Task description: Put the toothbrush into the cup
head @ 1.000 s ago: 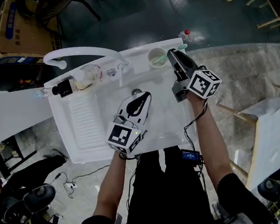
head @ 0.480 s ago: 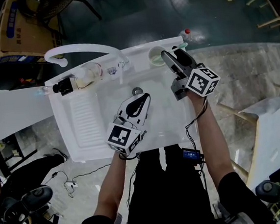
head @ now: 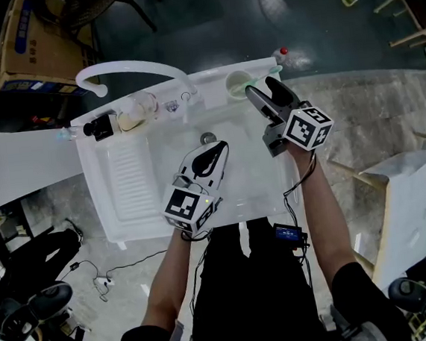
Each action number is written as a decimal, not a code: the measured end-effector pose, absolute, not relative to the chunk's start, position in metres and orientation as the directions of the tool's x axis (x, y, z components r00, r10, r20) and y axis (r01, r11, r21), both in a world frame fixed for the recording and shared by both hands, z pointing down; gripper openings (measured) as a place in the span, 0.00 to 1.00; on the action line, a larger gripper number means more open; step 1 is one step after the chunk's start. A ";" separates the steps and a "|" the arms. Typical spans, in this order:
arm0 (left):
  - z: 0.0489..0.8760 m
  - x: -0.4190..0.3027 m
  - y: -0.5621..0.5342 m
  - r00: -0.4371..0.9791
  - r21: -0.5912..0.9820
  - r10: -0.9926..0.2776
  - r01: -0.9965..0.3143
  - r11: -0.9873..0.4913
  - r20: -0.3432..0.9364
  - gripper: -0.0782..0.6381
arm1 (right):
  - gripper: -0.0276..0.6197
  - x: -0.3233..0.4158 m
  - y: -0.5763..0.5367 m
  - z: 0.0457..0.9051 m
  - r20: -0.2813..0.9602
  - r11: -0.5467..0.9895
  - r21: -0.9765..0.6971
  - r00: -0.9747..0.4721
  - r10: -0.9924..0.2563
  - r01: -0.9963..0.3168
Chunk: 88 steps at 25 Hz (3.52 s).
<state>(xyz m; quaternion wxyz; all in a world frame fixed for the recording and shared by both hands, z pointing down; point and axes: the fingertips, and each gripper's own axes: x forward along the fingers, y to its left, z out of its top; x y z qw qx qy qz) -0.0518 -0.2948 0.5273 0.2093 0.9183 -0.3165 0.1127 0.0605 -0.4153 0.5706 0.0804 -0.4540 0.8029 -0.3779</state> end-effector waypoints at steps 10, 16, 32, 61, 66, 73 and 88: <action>0.491 -0.057 -0.273 0.746 0.321 -0.592 -0.666 -0.673 0.305 0.12 | 0.61 0.066 -0.335 0.520 0.231 0.369 -0.626 -0.615 -0.754 -0.687; 0.470 -0.052 -0.240 0.737 0.332 -0.610 -0.676 -0.658 0.293 0.12 | 0.61 0.061 -0.274 0.485 0.207 0.403 -0.624 -0.639 -0.741 -0.670; 0.416 -0.013 -0.129 0.727 0.327 -0.626 -0.686 -0.650 0.283 0.12 | 0.61 0.059 -0.137 0.424 0.160 0.570 -0.549 -0.746 -0.646 -0.611; 0.392 -0.124 0.240 0.758 0.276 -0.625 -0.651 -0.707 0.186 0.12 | 0.60 -0.021 0.213 0.402 0.192 0.577 -0.437 -0.698 -0.690 -0.690; 0.386 -0.127 0.280 0.767 0.270 -0.614 -0.641 -0.718 0.187 0.12 | 0.60 -0.026 0.258 0.380 0.181 0.647 -0.389 -0.743 -0.644 -0.656; 0.375 -0.108 0.291 0.745 0.286 -0.644 -0.664 -0.691 0.175 0.12 | 0.40 -0.015 0.283 0.362 0.164 0.698 -0.372 -0.783 -0.600 -0.612; 0.354 -0.043 0.305 0.775 0.265 -0.609 -0.631 -0.729 0.168 0.12 | 0.06 0.007 0.308 0.354 0.063 0.711 -0.539 -0.864 -0.500 -0.451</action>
